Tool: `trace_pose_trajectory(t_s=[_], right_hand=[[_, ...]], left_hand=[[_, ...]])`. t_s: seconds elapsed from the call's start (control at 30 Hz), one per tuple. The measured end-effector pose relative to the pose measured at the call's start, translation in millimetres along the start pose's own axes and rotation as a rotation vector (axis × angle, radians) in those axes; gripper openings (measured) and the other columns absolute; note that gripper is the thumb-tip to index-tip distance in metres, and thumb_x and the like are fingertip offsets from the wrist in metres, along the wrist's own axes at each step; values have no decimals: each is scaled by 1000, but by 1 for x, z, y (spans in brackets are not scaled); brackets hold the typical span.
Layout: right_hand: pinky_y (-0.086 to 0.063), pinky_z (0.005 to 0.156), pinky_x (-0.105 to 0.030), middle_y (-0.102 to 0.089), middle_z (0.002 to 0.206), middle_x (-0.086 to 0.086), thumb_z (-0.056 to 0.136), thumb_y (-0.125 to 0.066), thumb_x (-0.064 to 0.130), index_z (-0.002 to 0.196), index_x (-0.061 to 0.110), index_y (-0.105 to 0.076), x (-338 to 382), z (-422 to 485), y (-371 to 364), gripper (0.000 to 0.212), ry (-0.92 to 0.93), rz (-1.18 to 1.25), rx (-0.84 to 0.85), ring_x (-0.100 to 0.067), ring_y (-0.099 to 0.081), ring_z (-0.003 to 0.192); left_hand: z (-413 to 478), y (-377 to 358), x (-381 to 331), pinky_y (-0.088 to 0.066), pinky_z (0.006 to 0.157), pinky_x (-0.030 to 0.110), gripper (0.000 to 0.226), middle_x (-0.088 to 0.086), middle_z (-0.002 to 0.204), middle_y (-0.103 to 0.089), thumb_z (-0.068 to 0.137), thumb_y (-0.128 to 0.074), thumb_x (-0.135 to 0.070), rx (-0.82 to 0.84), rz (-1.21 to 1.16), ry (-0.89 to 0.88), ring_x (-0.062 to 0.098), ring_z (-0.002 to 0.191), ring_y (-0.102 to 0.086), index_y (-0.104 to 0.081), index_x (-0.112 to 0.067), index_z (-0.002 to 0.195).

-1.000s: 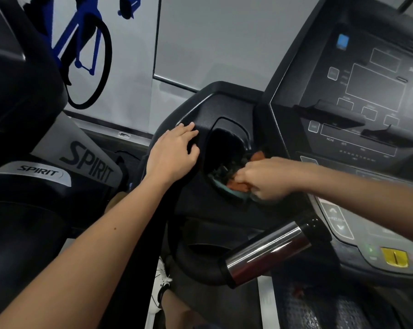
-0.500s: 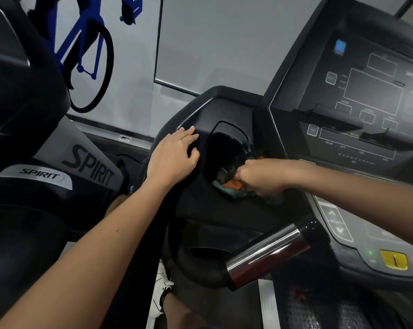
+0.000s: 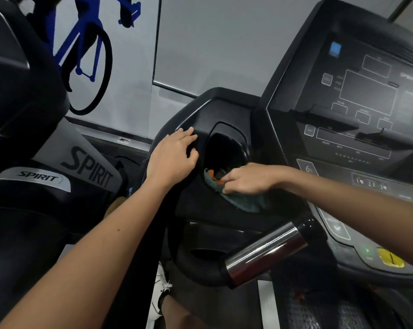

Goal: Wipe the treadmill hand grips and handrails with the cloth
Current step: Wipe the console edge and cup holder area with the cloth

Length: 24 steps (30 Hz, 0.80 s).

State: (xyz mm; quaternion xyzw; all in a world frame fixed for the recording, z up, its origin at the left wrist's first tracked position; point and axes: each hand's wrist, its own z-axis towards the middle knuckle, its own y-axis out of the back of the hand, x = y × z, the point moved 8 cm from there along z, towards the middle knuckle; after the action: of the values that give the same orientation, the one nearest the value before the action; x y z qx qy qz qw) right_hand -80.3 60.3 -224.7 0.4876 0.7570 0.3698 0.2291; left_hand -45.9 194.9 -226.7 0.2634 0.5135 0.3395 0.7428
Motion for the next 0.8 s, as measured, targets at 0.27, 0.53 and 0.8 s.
trace_pose_trajectory(t_s=[0.27,0.53,0.8], right_hand=[[-42,98,-34,-49,135,-15,98,-35,2,140,9,-31,7,48,-3,42,133,1313,-241,-25,-50,120],[-44,86,-21,-64,102,-3,87,-56,-3,115,0,-59,-6,31,12,27,216,979,-533,-7,-58,94],[-38,71,-14,-52,76,20,84,-51,1,77,31,-54,-1,-11,9,32,395,-108,-124,3,-51,73]], left_hand=[[1,4,-2,-23,115,30,44,-7,147,-39,91,-48,-24,-22,8,0,8,139,-27,-50,-18,134],[1,5,-3,-23,112,27,43,-8,146,-40,91,-49,-25,-36,14,2,8,138,-28,-51,-18,133],[0,3,0,-20,115,28,43,-8,148,-38,92,-47,-23,-10,-2,8,8,139,-26,-49,-19,135]])
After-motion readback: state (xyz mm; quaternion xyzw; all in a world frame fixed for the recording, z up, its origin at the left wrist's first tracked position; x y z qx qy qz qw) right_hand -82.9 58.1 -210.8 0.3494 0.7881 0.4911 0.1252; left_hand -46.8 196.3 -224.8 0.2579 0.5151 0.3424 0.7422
